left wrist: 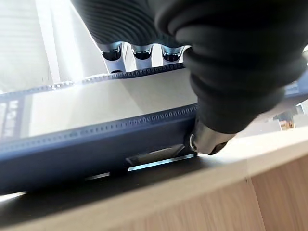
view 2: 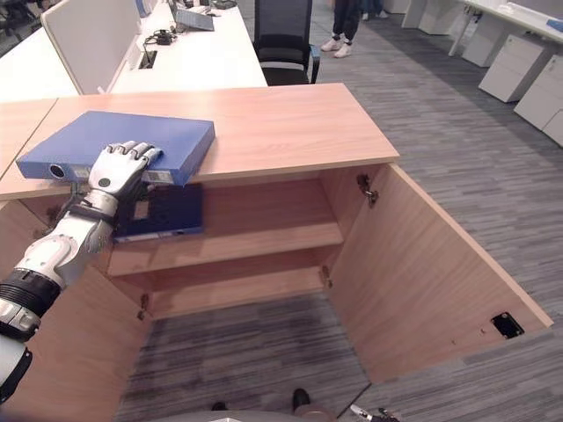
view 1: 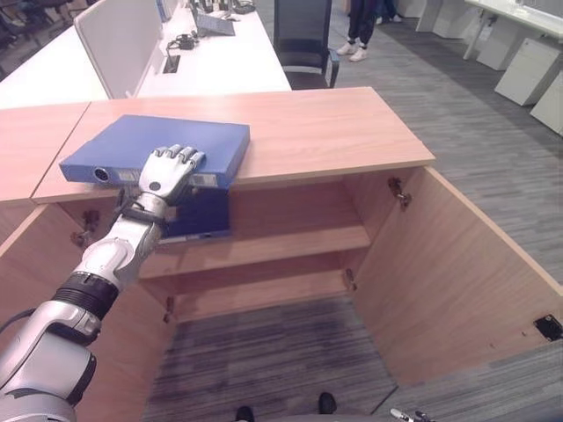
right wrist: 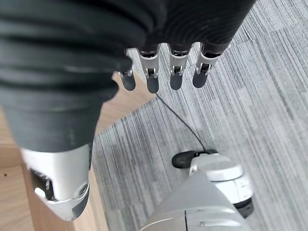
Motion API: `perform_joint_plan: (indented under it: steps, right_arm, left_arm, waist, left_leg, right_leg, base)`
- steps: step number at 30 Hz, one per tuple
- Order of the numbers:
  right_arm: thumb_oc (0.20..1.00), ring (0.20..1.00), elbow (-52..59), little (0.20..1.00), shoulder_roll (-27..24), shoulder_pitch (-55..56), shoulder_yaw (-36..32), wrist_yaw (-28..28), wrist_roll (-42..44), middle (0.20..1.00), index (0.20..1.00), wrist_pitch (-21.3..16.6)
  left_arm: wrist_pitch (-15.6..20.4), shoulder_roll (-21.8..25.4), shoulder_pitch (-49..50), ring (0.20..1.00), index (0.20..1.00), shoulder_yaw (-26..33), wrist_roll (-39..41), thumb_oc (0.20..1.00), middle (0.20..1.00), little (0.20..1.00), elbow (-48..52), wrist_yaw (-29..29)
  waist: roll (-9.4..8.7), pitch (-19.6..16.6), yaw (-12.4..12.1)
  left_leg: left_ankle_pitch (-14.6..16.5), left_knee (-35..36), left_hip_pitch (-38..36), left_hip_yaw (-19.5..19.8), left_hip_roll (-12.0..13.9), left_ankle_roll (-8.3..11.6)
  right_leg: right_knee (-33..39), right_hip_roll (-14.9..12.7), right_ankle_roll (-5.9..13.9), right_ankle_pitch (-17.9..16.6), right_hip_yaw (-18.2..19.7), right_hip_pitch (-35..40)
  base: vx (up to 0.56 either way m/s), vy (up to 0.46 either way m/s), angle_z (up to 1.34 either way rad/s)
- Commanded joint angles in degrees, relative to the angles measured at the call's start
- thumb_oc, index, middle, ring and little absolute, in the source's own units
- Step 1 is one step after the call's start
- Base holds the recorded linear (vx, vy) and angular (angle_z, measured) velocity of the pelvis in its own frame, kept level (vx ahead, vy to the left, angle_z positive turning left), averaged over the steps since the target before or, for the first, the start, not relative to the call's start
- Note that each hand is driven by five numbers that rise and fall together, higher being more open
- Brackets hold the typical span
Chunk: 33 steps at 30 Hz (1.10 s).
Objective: Put the empty folder in the office cabinet
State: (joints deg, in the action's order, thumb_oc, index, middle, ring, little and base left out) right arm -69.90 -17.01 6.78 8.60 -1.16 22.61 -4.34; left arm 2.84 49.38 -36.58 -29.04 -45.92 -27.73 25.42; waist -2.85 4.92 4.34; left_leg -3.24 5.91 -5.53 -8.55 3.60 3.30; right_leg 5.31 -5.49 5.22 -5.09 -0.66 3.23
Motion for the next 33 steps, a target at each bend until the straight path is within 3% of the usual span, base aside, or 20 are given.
perform_joint_plan:
  steps: [1,21,27,33]
  right_arm:
    - [1.0,1.0,-1.58,1.0,-1.17,-3.16,-0.48,0.67,1.88,1.0,1.0,-0.5]
    - [1.0,1.0,-1.65,1.0,-0.35,-3.72,-0.67,0.43,1.64,1.0,1.0,0.0]
    - [1.0,1.0,-2.45,1.0,-0.01,-4.38,-0.72,0.42,1.95,1.0,1.0,-0.17]
    - [1.0,1.0,-2.2,1.0,0.98,-4.72,-0.08,-0.31,1.98,1.0,1.0,-0.39]
  left_arm:
    - [-0.37,-0.02,-6.29,0.2,0.2,1.28,2.05,0.2,0.2,0.2,-4.32,-1.35]
    - [0.73,2.6,-9.04,0.2,0.2,9.93,5.53,0.2,0.2,0.2,12.34,2.6]
    - [3.32,2.02,-10.02,0.2,0.2,14.29,8.8,0.2,0.2,0.2,22.41,3.6]
    - [7.16,-1.5,-9.43,0.2,0.2,19.22,15.08,0.2,0.2,0.2,32.87,2.13]
  waist:
    - [0.54,1.96,-0.2]
    - [1.74,1.15,-1.86]
    - [2.37,0.54,-2.85]
    - [2.81,-0.03,-3.91]
  left_leg:
    - [8.42,-0.91,-4.67,-0.46,0.3,1.0]
    - [7.46,-0.91,-4.14,1.75,0.44,1.43]
    - [6.91,-0.91,-3.7,2.68,0.47,1.55]
    - [5.63,-0.91,-2.82,3.61,0.44,1.6]
  right_leg:
    - [-3.86,-2.61,5.85,7.47,1.57,2.46]
    - [-3.8,-2.99,5.34,8.13,-0.7,3.73]
    - [-3.08,-2.96,5.05,8.11,-1.64,4.37]
    - [-2.67,-2.89,4.57,7.36,-2.36,4.31]
  base:
    - [0.0,0.0,0.0]
    - [-0.01,-0.018,0.04]
    - [-0.02,-0.043,0.05]
    - [-0.02,-0.036,0.08]
